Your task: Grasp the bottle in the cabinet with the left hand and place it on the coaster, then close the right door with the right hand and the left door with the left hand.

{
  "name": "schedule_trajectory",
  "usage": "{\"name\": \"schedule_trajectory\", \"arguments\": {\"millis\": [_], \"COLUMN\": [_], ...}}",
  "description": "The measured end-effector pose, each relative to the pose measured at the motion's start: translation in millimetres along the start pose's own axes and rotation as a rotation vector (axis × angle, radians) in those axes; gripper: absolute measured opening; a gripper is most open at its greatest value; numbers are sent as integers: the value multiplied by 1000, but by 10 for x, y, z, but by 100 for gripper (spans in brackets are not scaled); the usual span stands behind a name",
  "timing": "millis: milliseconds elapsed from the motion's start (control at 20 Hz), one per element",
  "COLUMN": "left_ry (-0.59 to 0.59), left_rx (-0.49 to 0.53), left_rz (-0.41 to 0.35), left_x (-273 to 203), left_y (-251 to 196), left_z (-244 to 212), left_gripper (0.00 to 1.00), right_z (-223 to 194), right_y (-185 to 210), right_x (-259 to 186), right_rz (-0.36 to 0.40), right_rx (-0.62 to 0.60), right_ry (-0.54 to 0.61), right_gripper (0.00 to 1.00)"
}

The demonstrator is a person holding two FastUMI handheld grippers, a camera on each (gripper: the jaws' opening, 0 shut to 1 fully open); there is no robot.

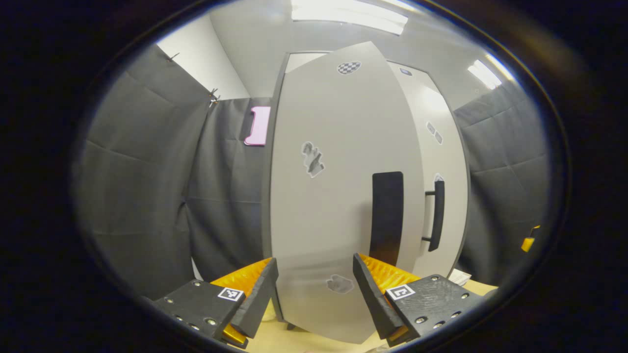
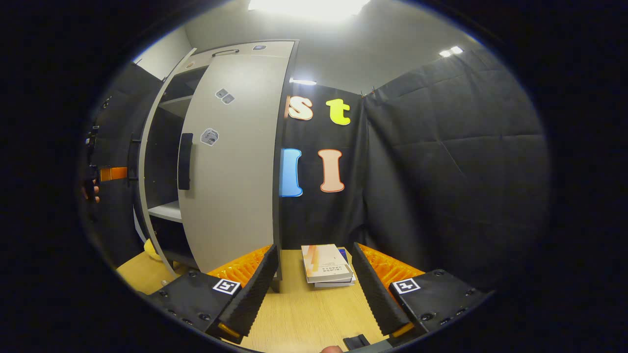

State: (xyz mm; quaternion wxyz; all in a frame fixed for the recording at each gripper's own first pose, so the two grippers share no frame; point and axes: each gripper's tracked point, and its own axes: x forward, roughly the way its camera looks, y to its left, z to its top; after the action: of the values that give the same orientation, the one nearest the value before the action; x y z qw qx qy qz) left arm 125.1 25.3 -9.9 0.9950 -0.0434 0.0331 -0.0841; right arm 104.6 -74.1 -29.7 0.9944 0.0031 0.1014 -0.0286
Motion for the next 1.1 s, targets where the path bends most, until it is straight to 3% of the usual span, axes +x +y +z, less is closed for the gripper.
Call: {"name": "schedule_trajectory", "arguments": {"millis": [100, 200, 450, 500, 800, 950, 1000, 1100], "left_ry": [-9, -11, -10, -11, -10, -4, -2, 1], "left_rx": [34, 34, 46, 55, 108, 137, 140, 149], "left_rz": [16, 14, 22, 27, 88, 124, 133, 149], "left_x": [40, 84, 78, 59, -84, -196, -216, -261], "left_y": [16, -15, 24, 52, 301, 441, 479, 513], "left_z": [-4, -2, -2, -5, -5, 1, -3, -17], "left_gripper": [91, 91, 91, 91, 91, 91, 91, 91], "right_z": [-16, -14, 52, 81, 258, 310, 319, 336], "right_y": [9, 34, 163, 202, 470, 593, 631, 689], "right_x": [0, -7, -2, 3, 4, -4, -5, -28], "right_rz": [2, 7, 46, 58, 133, 167, 176, 192], "right_rx": [2, 3, 13, 15, 19, 26, 28, 31], "right_ry": [0, -2, -8, -14, -56, -66, -69, -72], "right_gripper": [96, 93, 96, 93, 96, 93, 97, 93]}}
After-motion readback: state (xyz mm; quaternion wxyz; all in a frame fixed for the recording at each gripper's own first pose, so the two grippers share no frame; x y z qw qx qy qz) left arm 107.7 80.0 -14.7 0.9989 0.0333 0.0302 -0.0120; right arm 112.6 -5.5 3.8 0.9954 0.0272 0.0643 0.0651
